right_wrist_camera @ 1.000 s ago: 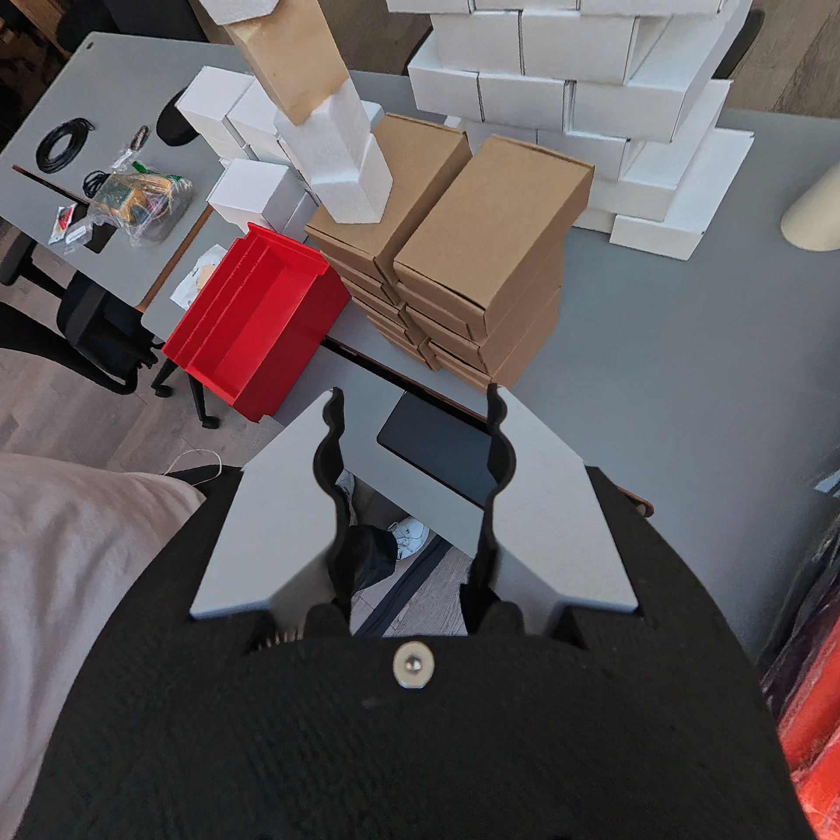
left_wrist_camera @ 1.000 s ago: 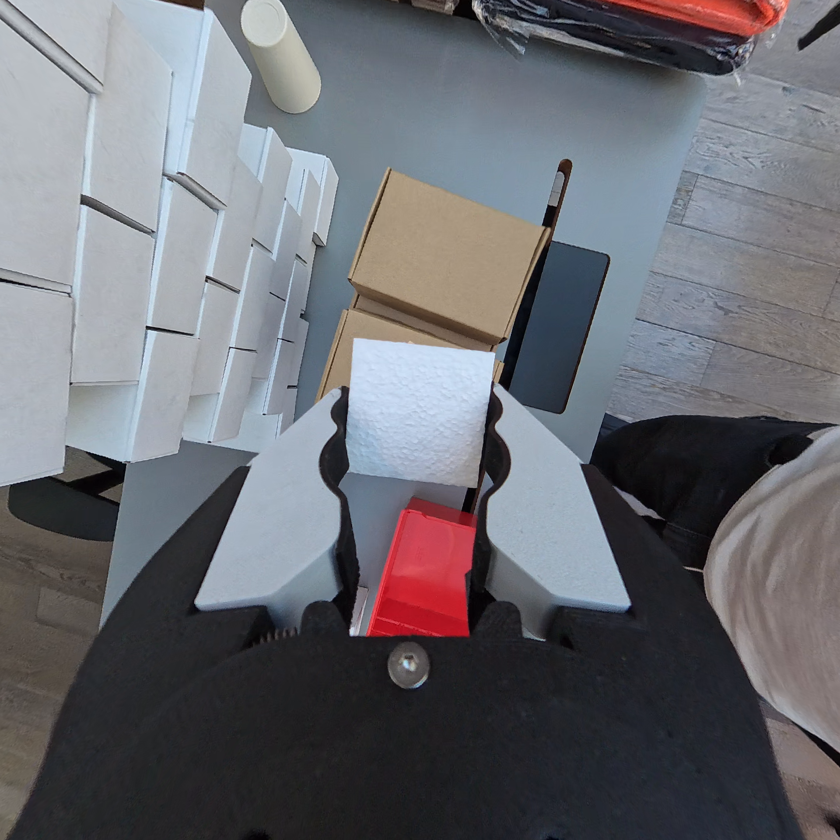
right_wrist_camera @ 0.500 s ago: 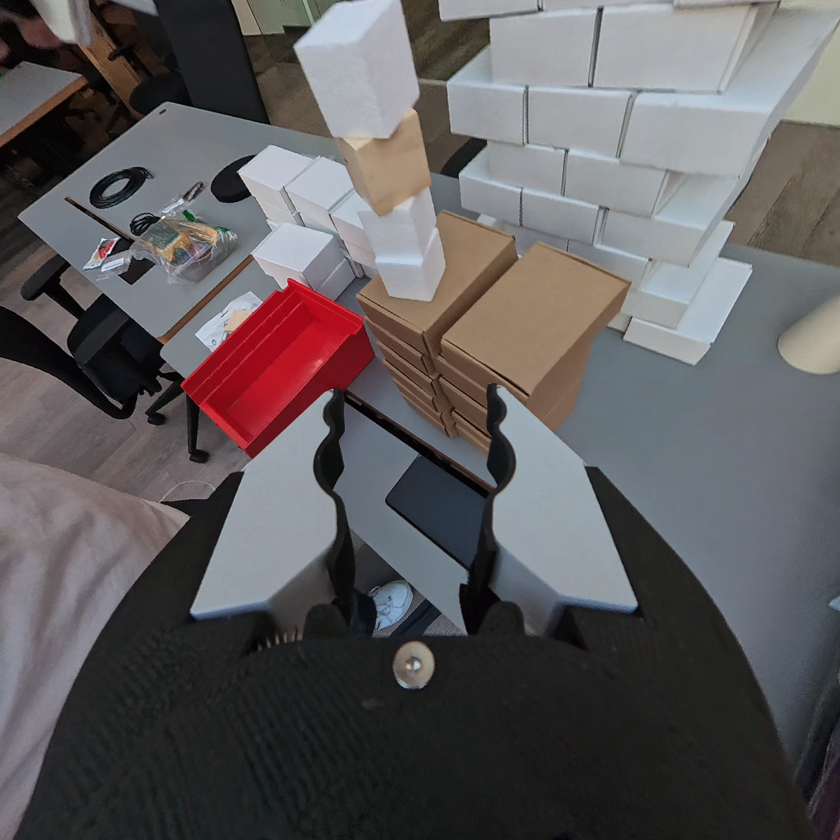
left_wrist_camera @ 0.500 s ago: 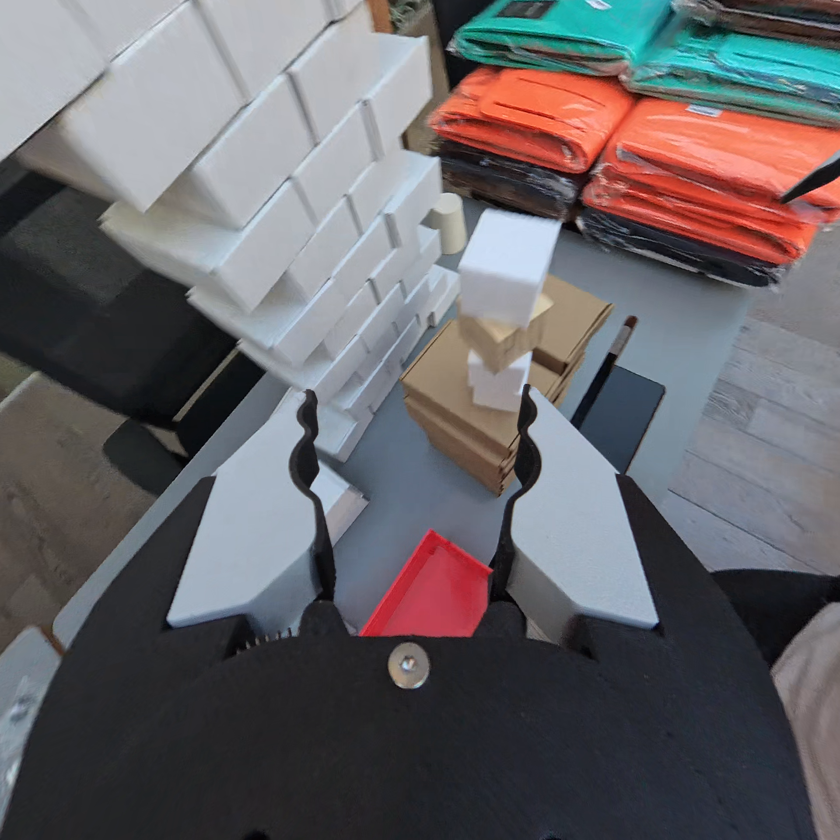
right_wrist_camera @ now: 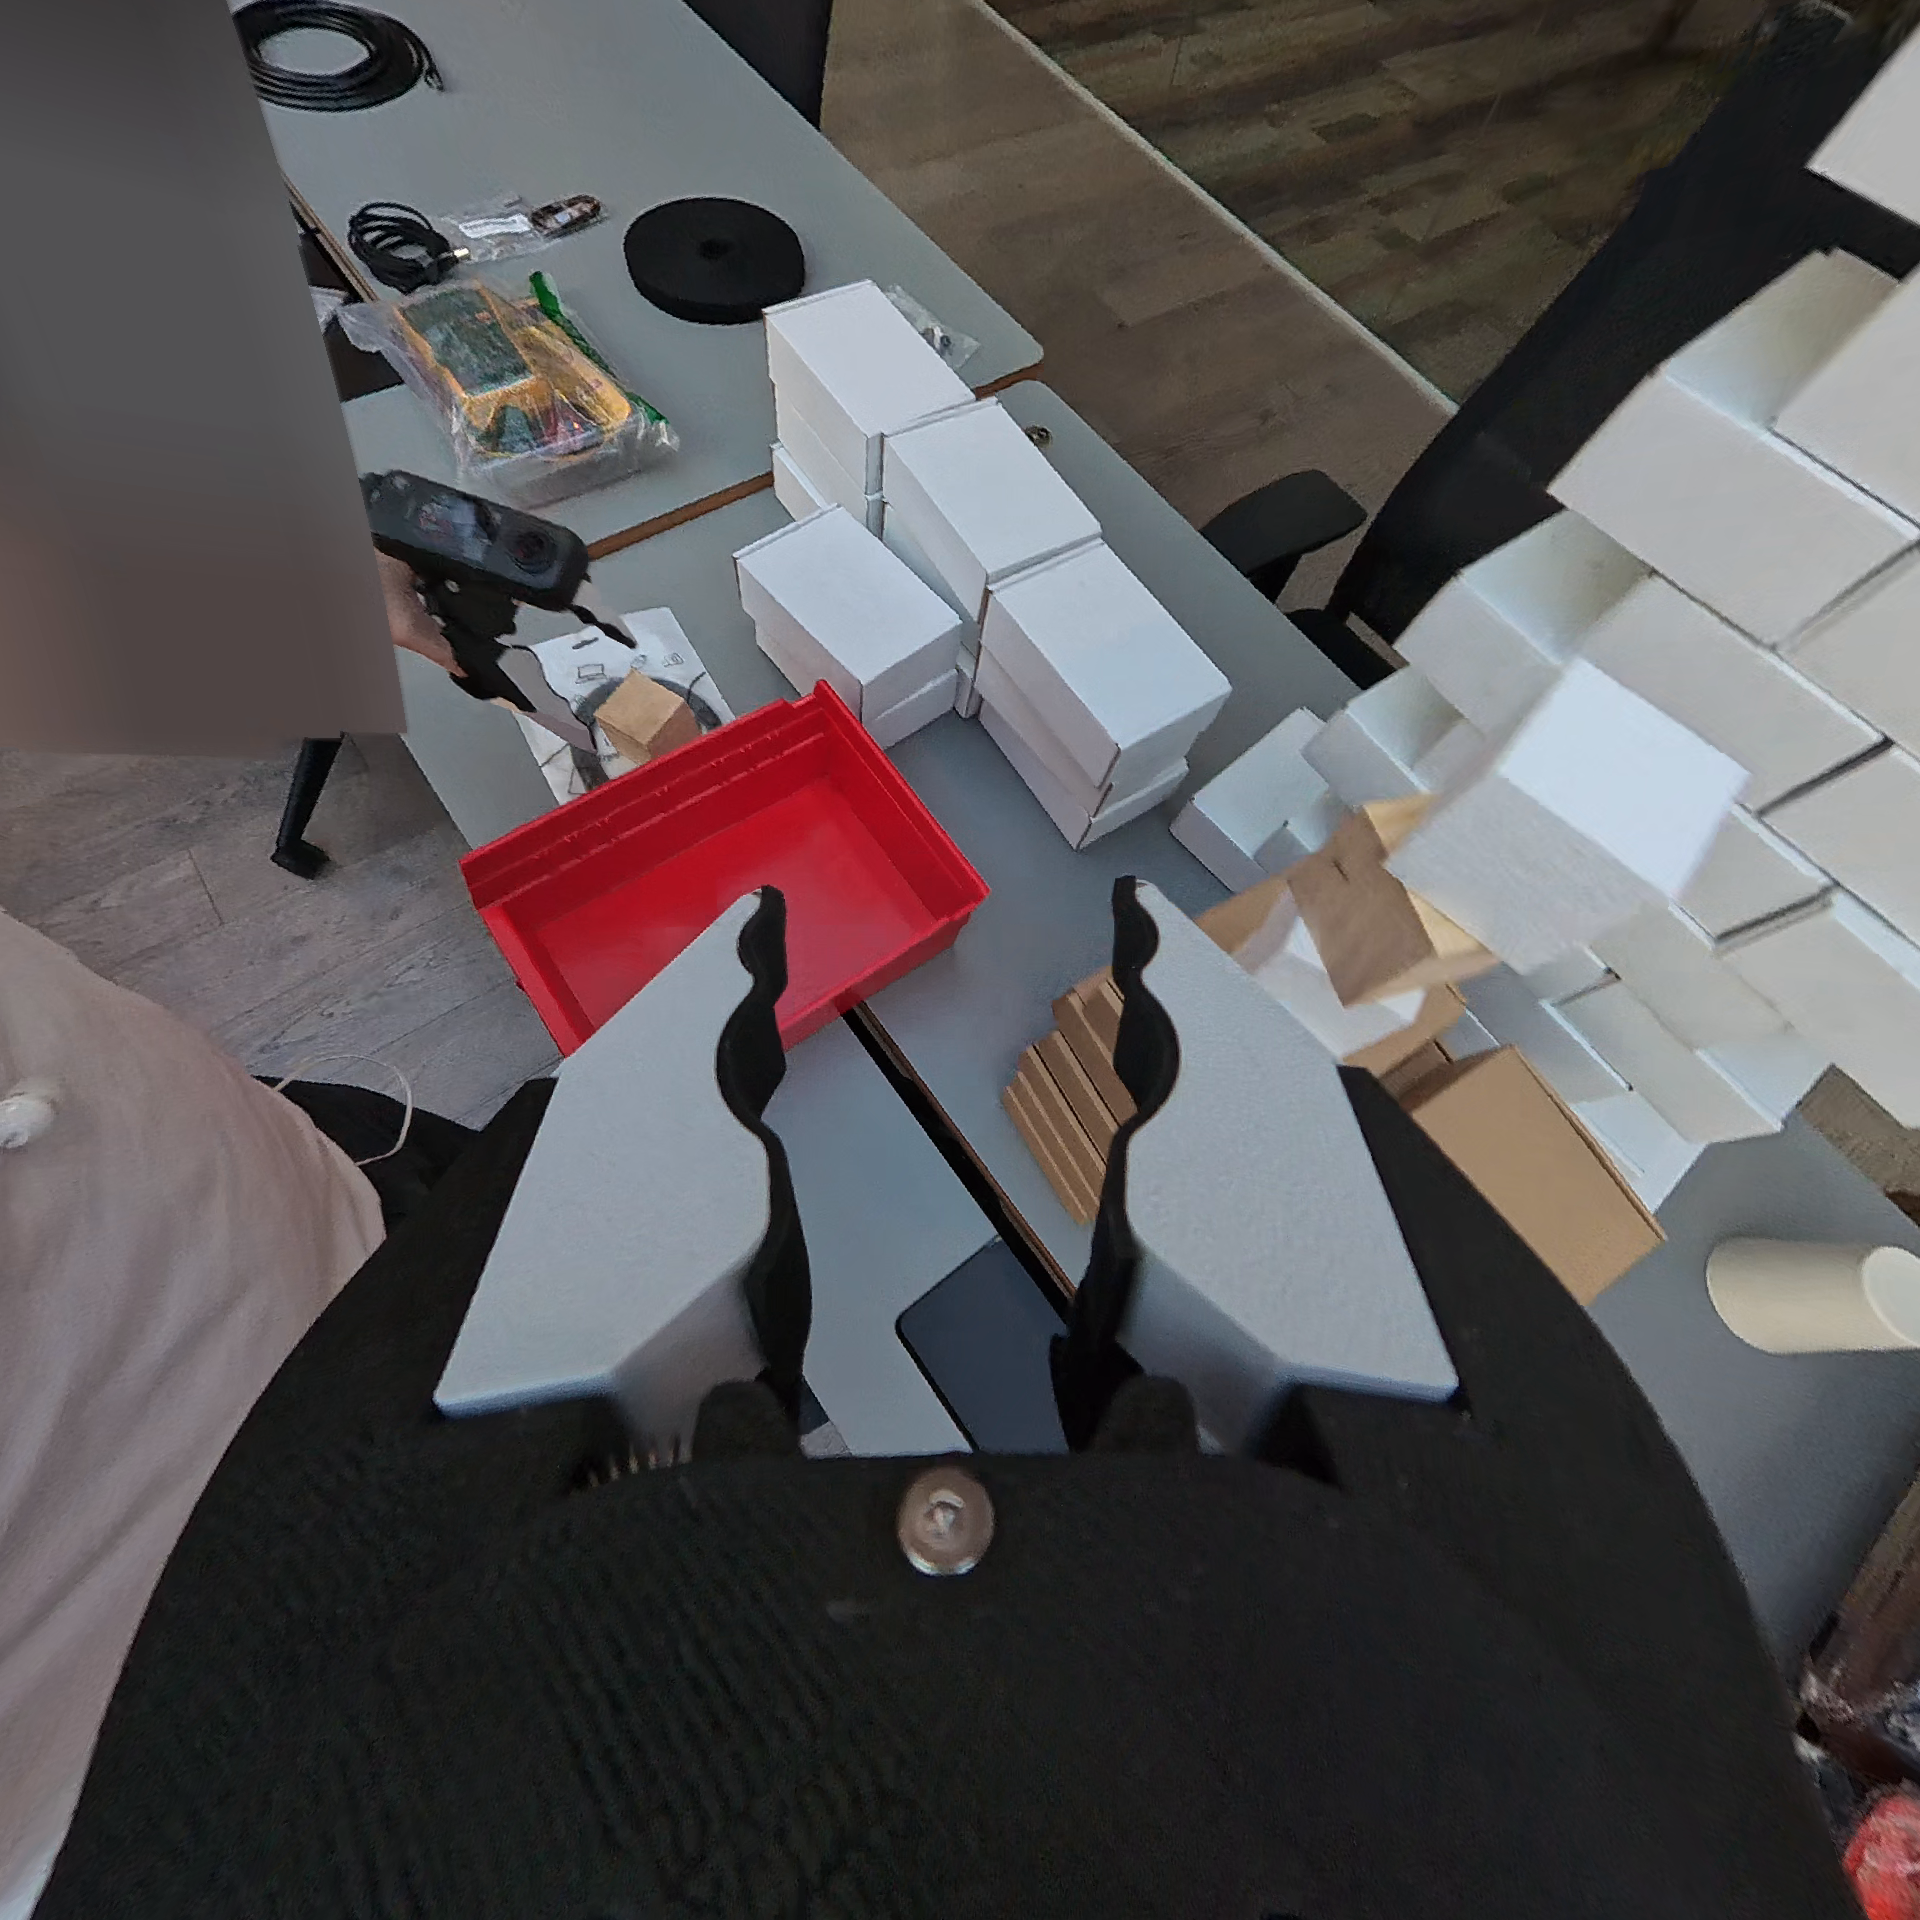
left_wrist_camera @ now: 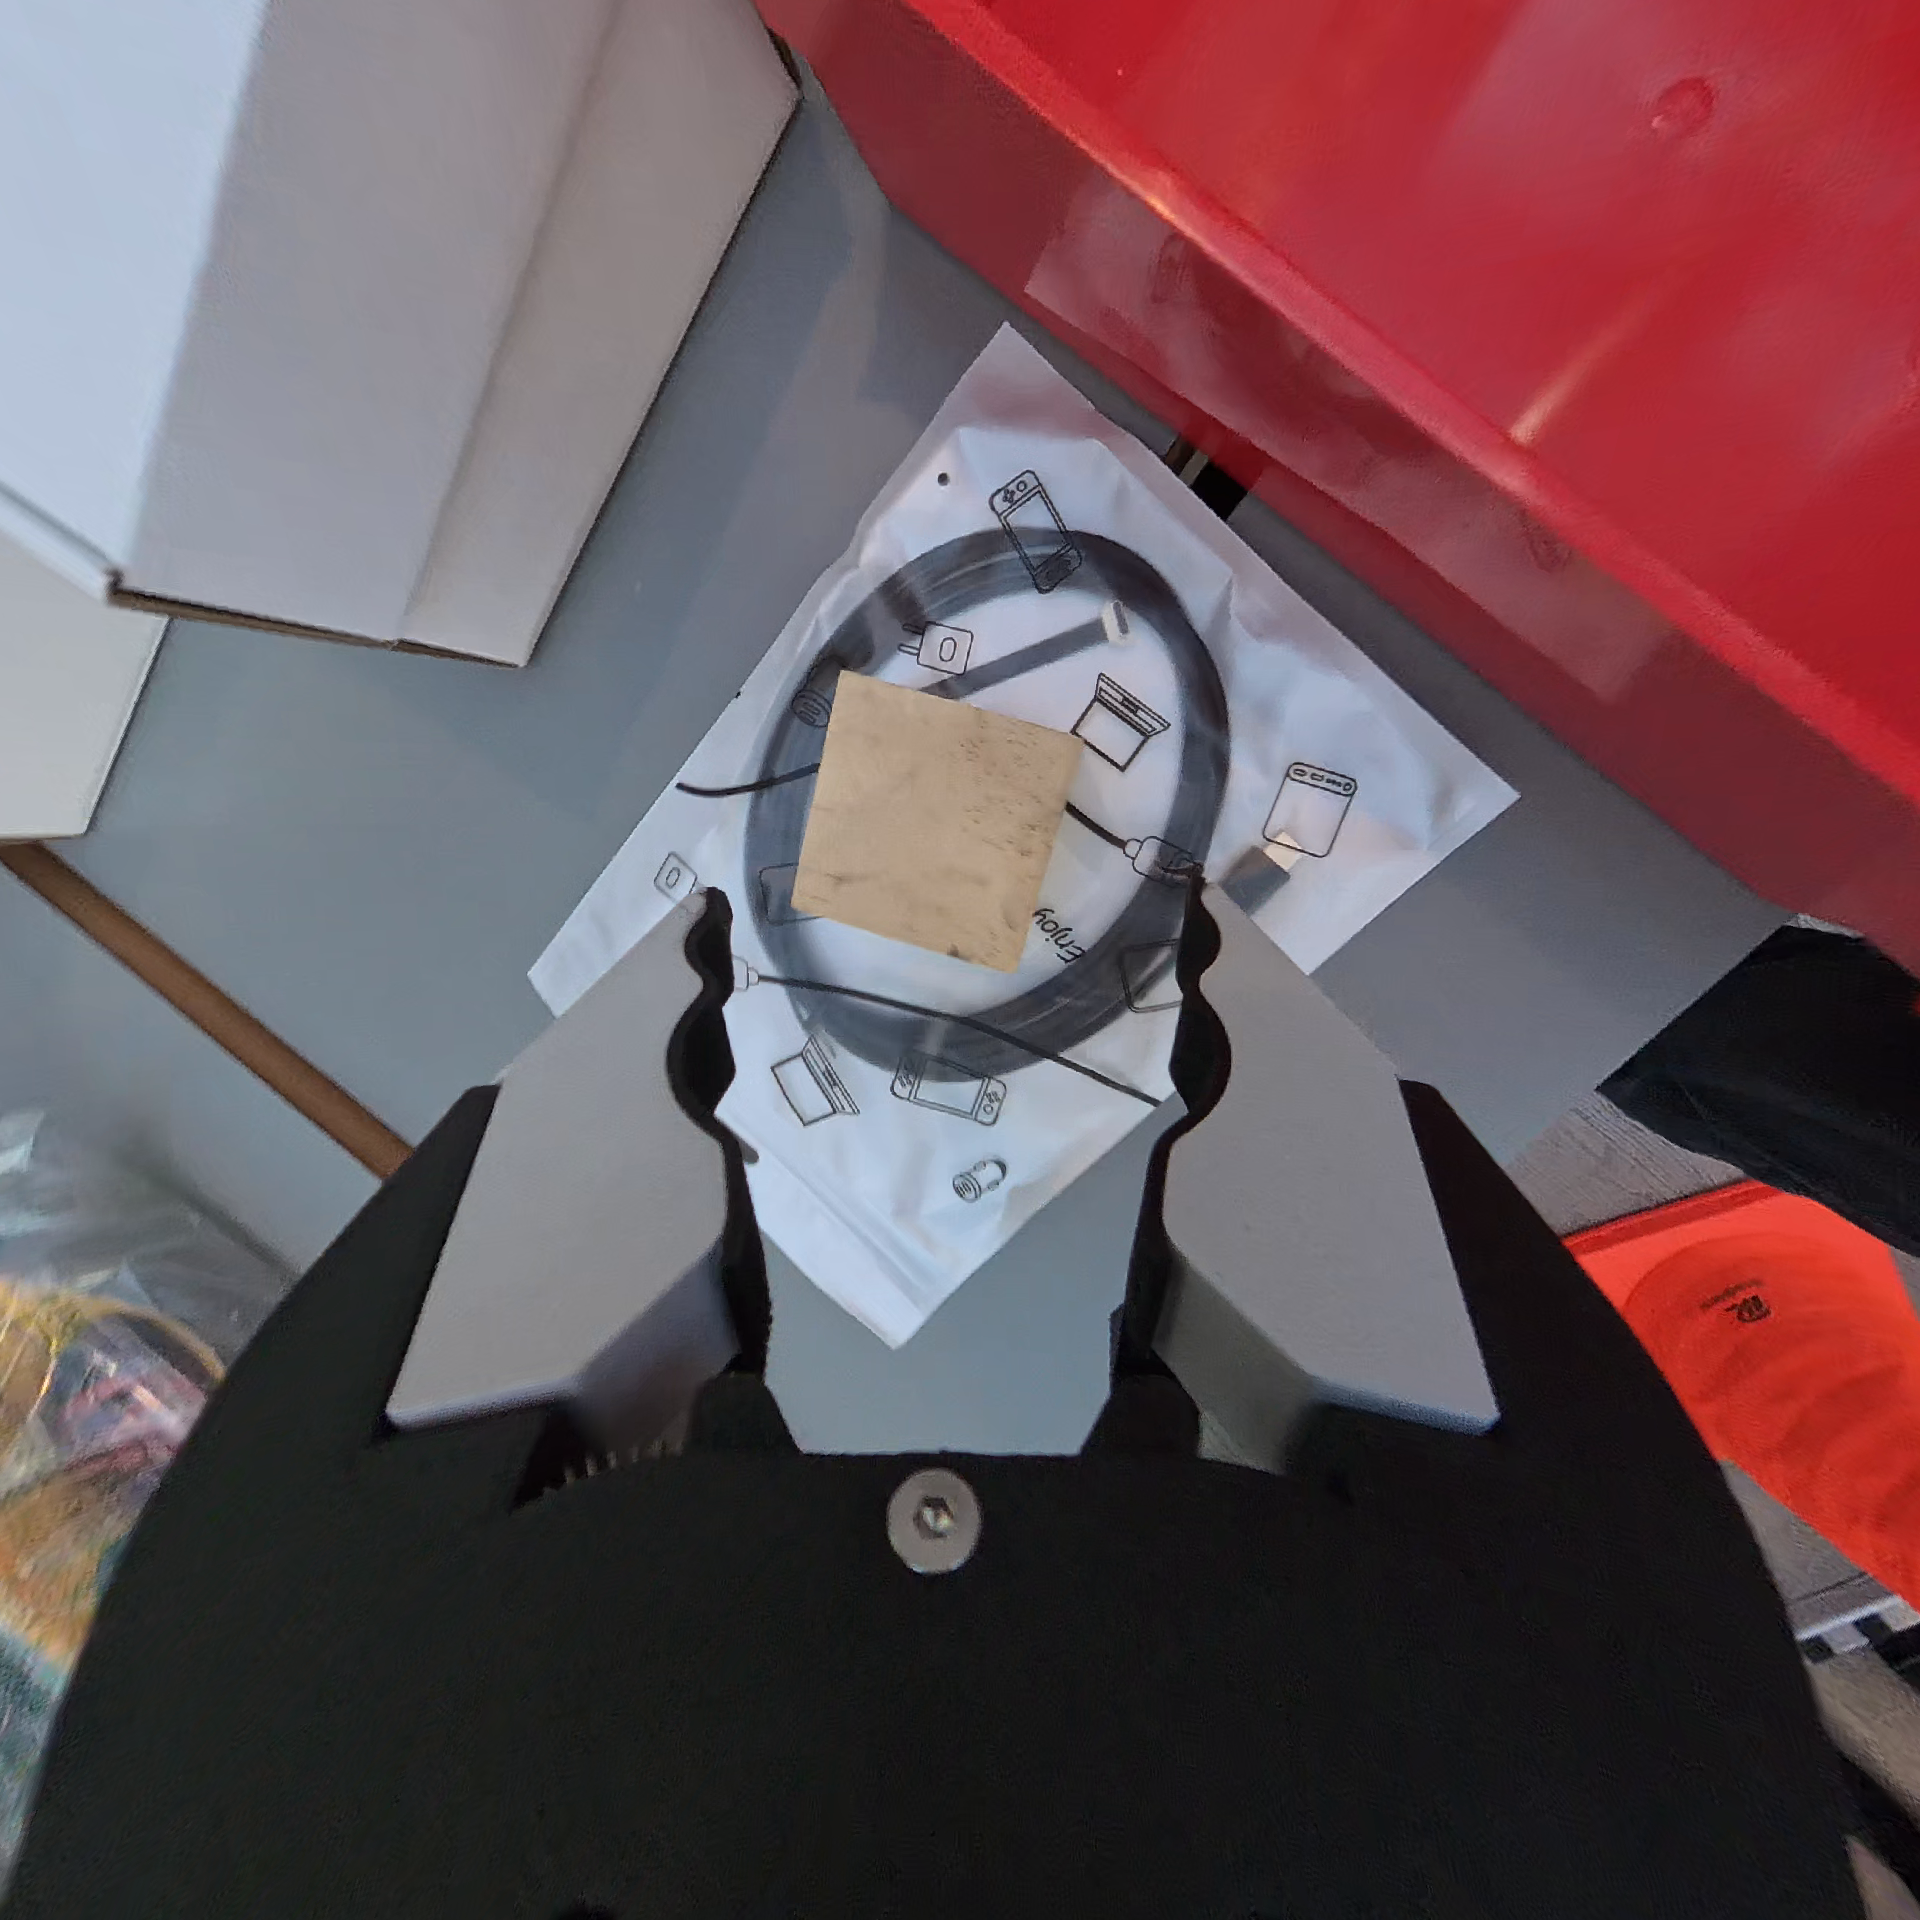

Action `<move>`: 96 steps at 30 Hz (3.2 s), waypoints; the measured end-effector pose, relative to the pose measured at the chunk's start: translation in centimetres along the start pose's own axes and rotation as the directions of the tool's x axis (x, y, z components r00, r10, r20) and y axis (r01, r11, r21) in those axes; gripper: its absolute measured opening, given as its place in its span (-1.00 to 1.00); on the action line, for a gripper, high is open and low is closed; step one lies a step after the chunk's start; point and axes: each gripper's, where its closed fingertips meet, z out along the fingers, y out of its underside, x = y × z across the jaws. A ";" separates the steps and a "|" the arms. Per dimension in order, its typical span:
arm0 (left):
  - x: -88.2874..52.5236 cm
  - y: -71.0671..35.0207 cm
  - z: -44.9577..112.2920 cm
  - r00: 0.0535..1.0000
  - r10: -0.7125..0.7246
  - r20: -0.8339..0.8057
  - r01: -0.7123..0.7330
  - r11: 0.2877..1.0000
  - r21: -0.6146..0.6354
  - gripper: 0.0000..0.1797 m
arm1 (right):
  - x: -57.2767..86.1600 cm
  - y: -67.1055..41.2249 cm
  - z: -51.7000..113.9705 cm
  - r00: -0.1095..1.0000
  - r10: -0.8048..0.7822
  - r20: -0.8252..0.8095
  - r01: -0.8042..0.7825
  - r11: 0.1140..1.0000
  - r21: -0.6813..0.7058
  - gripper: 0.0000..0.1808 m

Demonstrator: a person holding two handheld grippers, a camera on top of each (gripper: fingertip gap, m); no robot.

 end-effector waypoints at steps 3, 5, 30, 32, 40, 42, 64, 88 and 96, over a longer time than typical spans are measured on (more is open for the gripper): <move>0.0 0.6 2.8 0.994 0.067 -0.086 -0.066 0.998 0.023 -0.11 | -4.3 -2.5 2.9 1.000 -0.003 0.028 0.003 1.000 0.008 -0.31; 0.1 1.1 3.9 0.988 0.102 -0.114 -0.099 0.995 0.035 -0.18 | -6.7 -3.4 4.6 0.999 0.002 0.047 -0.002 1.000 0.001 -0.31; 5.7 -46.2 -29.0 0.942 0.170 -0.288 0.034 0.810 0.586 -0.35 | 3.4 9.5 -10.1 0.977 0.211 -0.043 -0.202 0.968 0.151 -0.37; 7.2 -51.4 -30.8 0.943 0.224 -0.247 -0.038 0.809 0.587 -0.35 | 4.9 10.7 -11.0 0.974 0.226 -0.016 -0.221 0.964 0.148 -0.37; 9.2 -57.5 -27.6 0.935 0.302 -0.184 -0.222 0.905 0.362 -0.35 | 7.6 14.6 -13.2 0.959 0.277 0.060 -0.283 0.940 0.193 -0.37; 9.1 -57.7 -26.8 0.937 0.306 -0.171 -0.243 0.918 0.313 -0.35 | 7.9 15.5 -13.4 0.952 0.295 0.076 -0.305 0.931 0.200 -0.37; 9.4 -58.3 -26.2 0.945 0.275 -0.179 -0.204 0.920 0.334 -0.13 | 9.3 18.2 -12.2 0.936 0.318 0.151 -0.339 0.930 0.140 -0.35; 13.8 -35.6 -22.7 0.921 -0.238 -0.308 0.384 0.676 0.629 -0.02 | 16.3 -1.2 -1.1 0.932 -0.140 0.334 -0.036 0.882 0.469 0.06; 15.6 -29.4 -26.0 0.908 -0.349 -0.231 0.396 0.536 0.746 0.11 | 16.6 -2.6 5.0 0.868 -0.210 0.450 0.016 0.917 0.398 0.13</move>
